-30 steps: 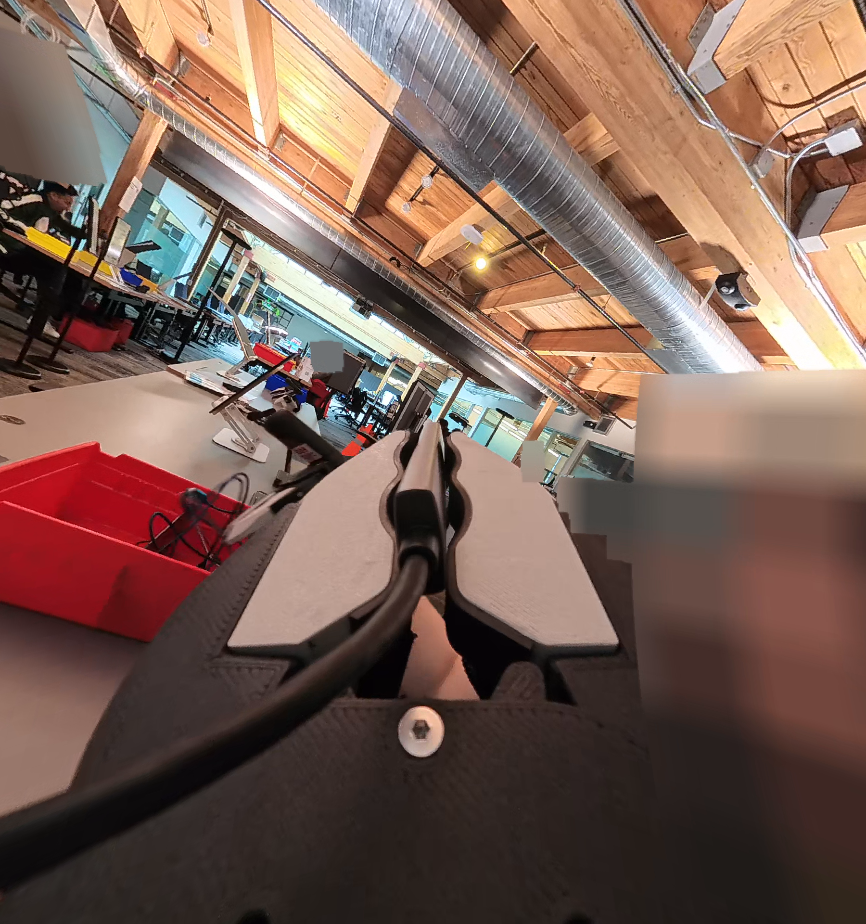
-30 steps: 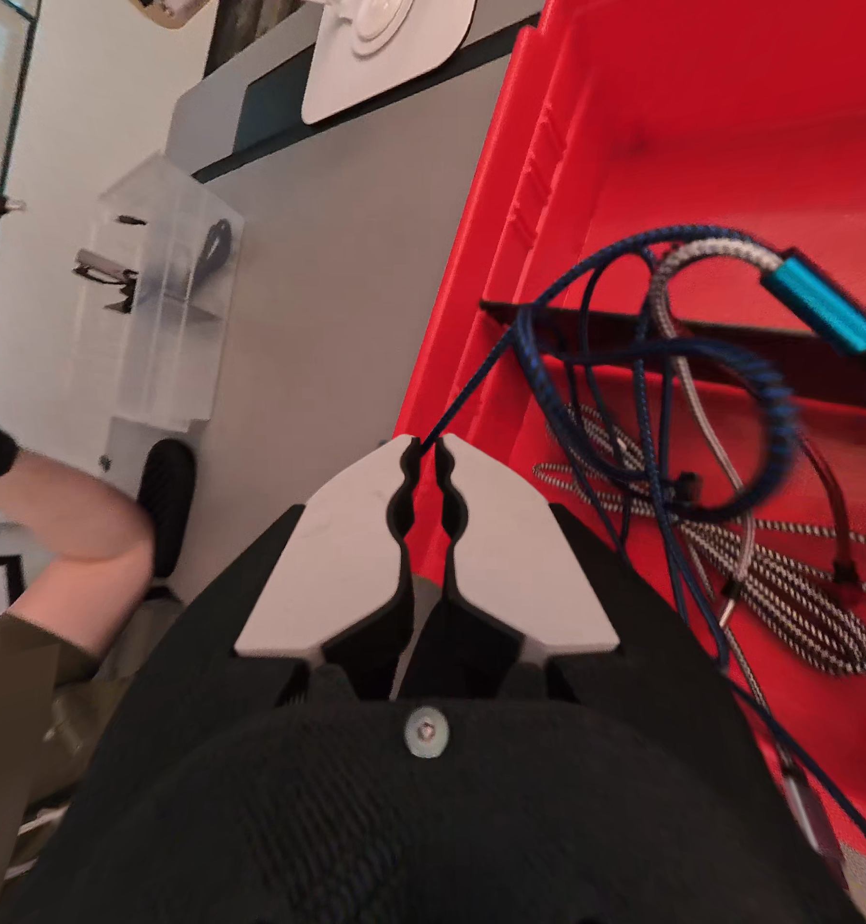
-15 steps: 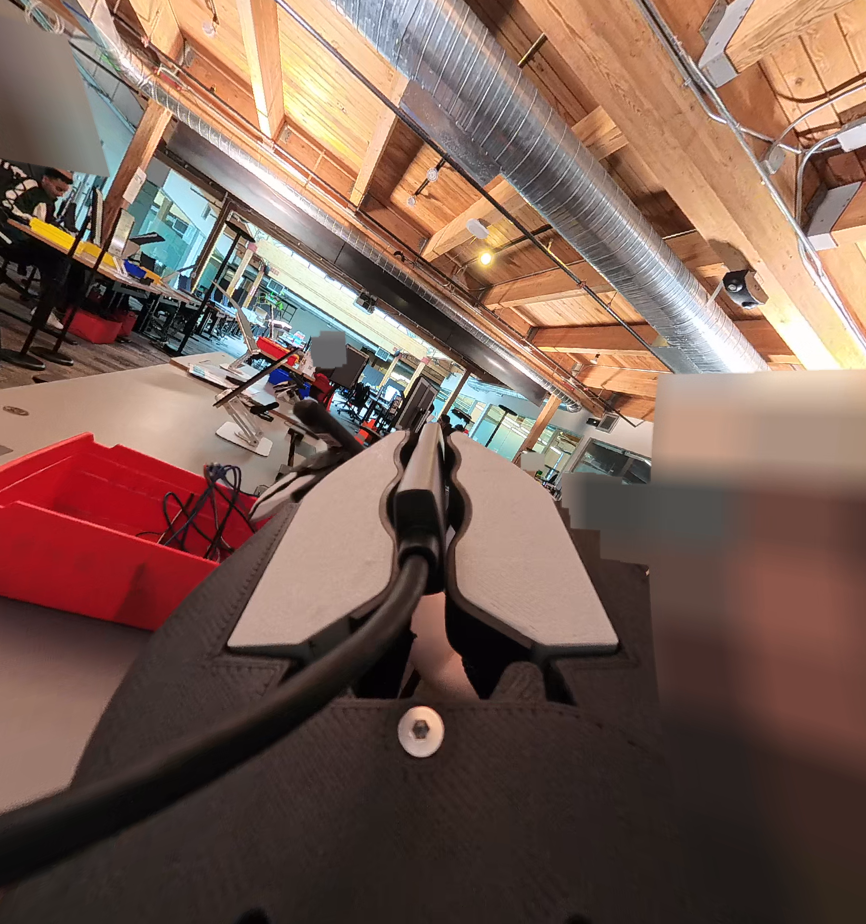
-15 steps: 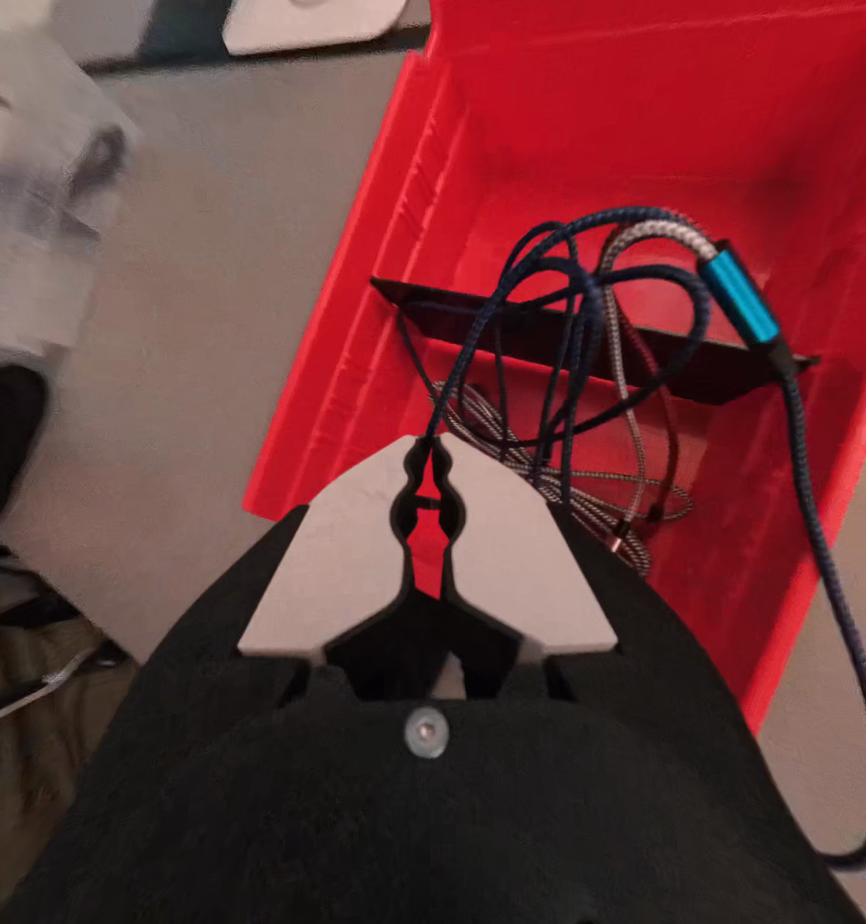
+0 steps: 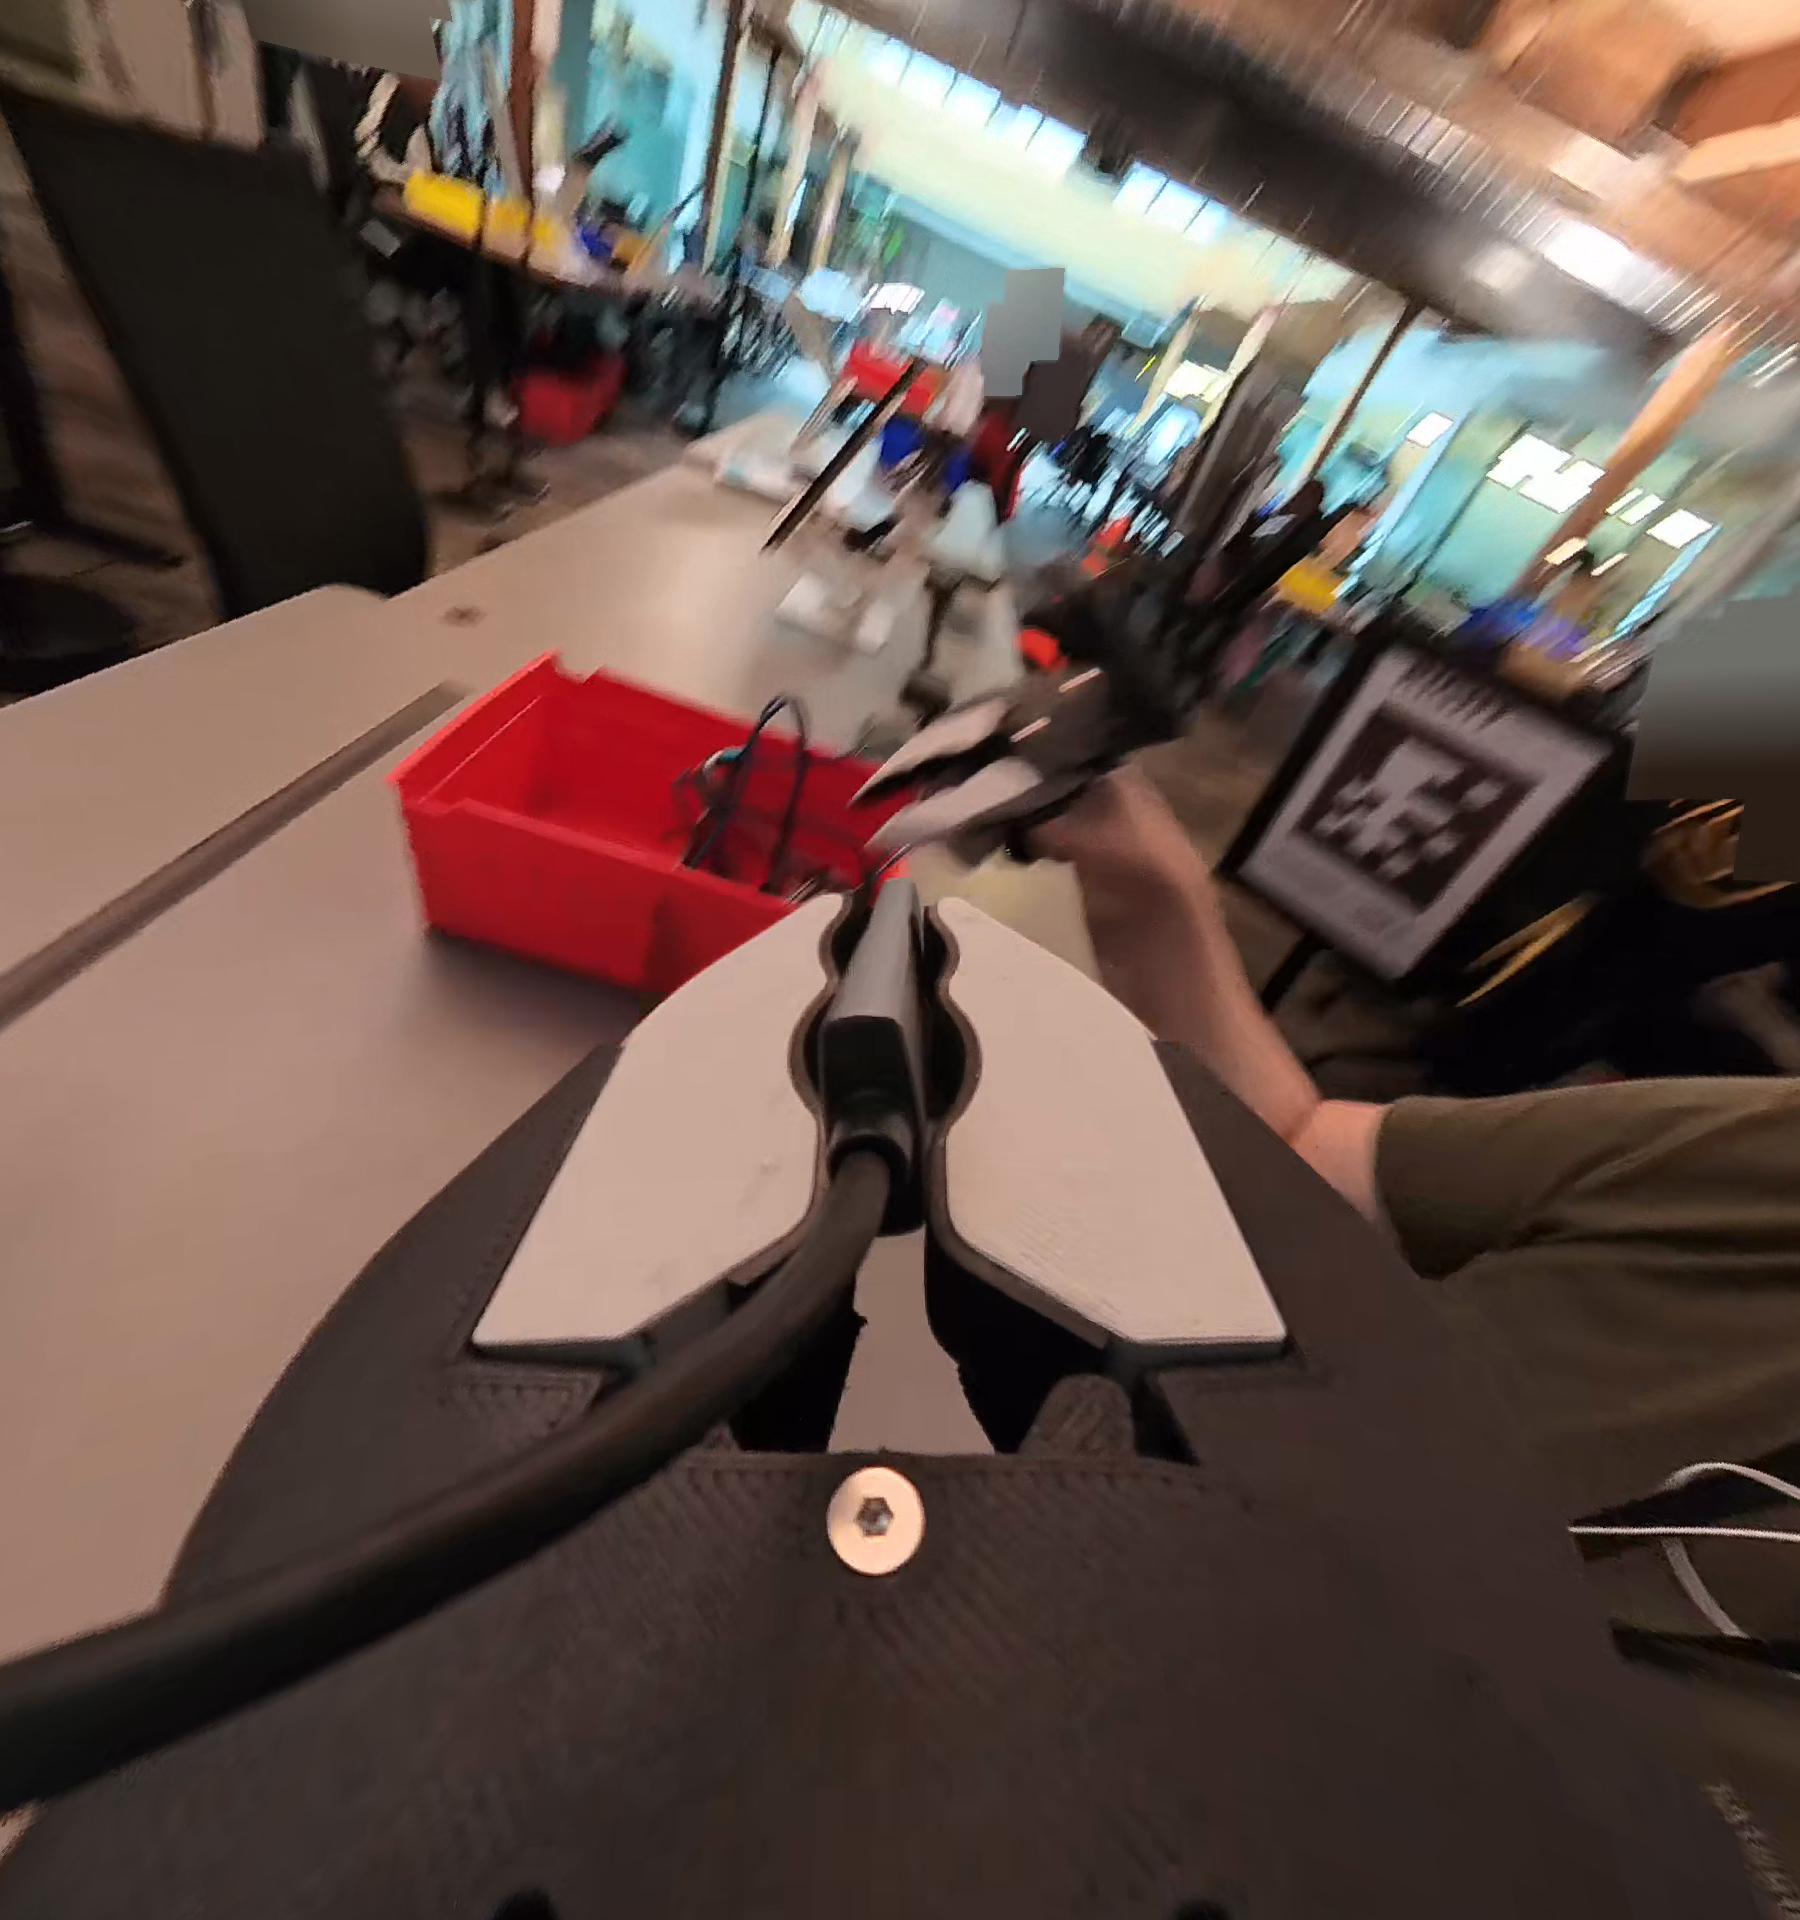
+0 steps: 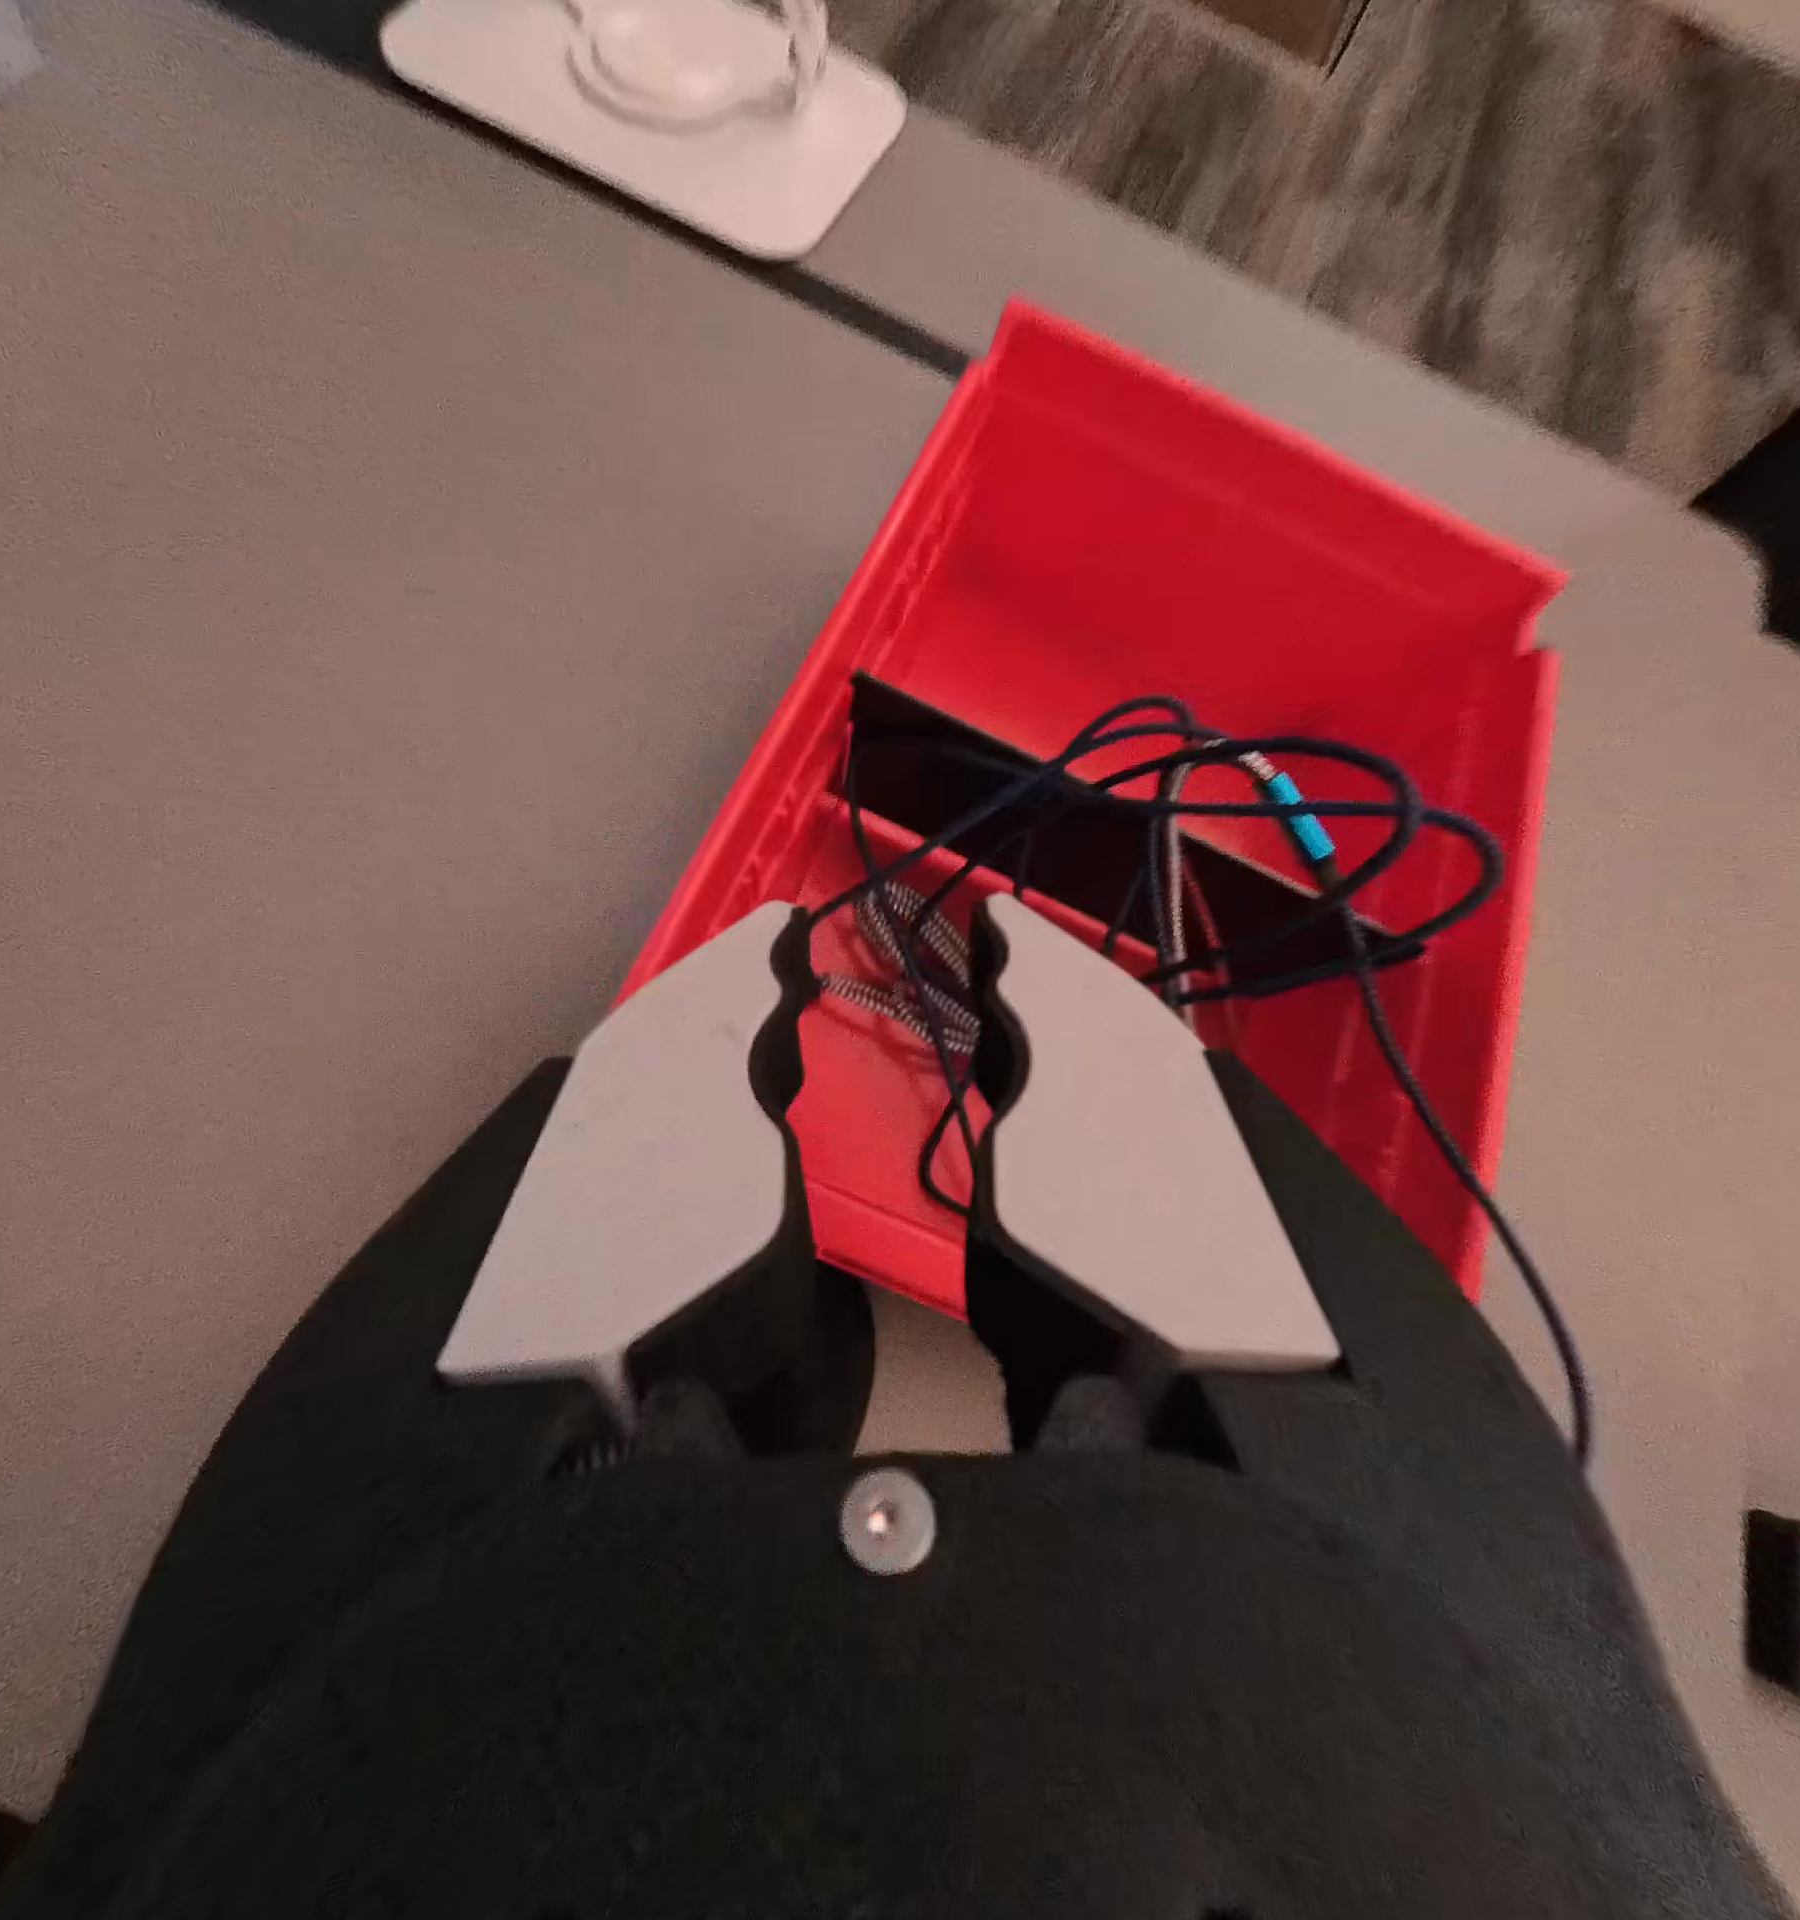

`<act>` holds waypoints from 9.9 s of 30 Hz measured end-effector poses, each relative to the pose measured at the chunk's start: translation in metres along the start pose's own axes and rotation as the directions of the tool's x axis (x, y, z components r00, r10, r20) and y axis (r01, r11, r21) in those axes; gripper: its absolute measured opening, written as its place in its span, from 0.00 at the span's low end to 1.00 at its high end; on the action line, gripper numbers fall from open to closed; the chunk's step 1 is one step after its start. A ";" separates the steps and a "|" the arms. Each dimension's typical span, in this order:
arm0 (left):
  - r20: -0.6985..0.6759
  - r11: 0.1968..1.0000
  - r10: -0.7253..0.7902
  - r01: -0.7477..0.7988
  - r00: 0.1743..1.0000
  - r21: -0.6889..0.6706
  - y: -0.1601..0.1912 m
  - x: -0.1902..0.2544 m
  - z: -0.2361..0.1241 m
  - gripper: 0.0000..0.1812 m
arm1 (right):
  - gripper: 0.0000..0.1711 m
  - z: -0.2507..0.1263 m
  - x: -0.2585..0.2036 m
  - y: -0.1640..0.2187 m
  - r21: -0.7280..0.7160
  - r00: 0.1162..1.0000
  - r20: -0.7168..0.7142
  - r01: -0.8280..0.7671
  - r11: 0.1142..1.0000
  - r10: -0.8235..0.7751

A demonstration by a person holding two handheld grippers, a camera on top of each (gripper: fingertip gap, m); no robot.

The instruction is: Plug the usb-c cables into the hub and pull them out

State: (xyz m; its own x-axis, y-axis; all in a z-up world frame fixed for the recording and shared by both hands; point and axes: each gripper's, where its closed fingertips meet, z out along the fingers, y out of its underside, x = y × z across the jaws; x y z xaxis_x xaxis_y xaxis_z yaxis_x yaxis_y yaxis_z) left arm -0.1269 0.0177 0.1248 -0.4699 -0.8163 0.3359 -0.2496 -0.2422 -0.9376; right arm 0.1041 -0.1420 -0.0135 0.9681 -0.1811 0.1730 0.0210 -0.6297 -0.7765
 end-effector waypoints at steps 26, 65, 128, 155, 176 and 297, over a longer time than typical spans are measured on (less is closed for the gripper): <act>-0.106 0.976 -0.143 0.122 0.984 -0.180 0.043 0.010 0.051 0.16 | 0.13 -0.013 -0.146 -0.165 0.480 0.738 -0.272 0.660 0.578 -0.617; -0.079 0.958 -0.151 0.126 0.985 -0.259 0.053 0.003 0.043 0.15 | 0.35 0.130 -0.059 -0.033 -0.171 0.096 0.294 0.984 0.046 -0.951; 0.847 0.829 0.247 0.350 0.471 -0.437 0.115 -0.165 -0.285 0.23 | 0.34 -0.059 -0.086 -0.240 0.759 0.898 -0.106 0.350 0.549 -0.427; 0.804 0.575 -0.588 0.746 0.090 0.337 0.150 -0.175 -0.316 0.19 | 0.37 0.021 -0.065 -0.206 0.533 0.870 -0.089 0.452 0.715 -0.484; 0.880 0.527 -0.468 0.776 -0.077 0.348 0.178 -0.215 -0.307 0.19 | 0.37 0.022 -0.068 -0.201 0.512 0.841 -0.105 0.504 0.696 -0.531; 0.005 0.976 0.071 -0.068 0.997 -0.206 0.059 -0.066 0.056 0.07 | 0.22 -0.004 -0.148 -0.231 0.750 0.658 0.607 -0.290 0.595 -0.445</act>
State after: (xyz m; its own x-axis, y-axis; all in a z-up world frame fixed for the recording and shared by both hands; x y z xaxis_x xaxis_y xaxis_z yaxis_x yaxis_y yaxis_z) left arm -0.0631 0.0273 0.0419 -0.4819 -0.8341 0.2683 -0.3858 -0.0730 -0.9197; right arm -0.0453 0.0279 0.1427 0.7793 0.6199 0.0915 -0.0809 0.2443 -0.9663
